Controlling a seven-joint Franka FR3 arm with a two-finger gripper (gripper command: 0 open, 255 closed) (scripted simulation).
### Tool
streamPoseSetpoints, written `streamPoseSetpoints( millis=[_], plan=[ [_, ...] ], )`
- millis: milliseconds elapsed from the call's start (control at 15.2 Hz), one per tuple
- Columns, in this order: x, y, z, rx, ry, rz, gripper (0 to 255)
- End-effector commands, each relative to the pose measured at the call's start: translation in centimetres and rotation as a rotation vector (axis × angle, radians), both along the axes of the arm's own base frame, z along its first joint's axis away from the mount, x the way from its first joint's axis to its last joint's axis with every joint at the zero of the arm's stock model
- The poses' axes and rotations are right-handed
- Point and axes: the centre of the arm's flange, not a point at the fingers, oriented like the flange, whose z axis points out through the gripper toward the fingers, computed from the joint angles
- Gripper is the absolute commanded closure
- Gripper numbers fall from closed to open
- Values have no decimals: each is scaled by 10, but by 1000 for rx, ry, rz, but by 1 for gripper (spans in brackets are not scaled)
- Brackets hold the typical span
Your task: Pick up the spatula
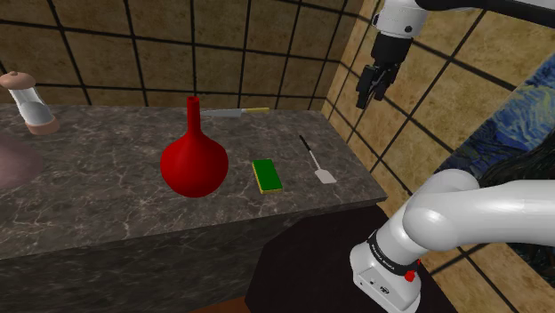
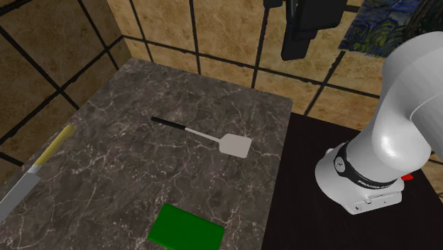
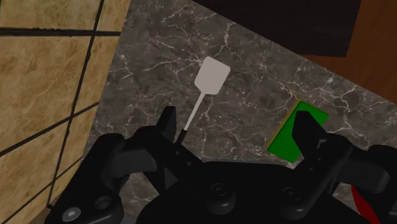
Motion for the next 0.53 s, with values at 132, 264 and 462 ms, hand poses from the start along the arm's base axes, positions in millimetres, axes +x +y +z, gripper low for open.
streamPoseSetpoints(
  millis=[132, 264, 462],
  plan=[
    [8, -5, -24, 1, -15, -35, 0],
    [16, -11, -48, 2, -30, -71, 0],
    [28, -19, -83, 4, -53, -123, 0]
  ],
)
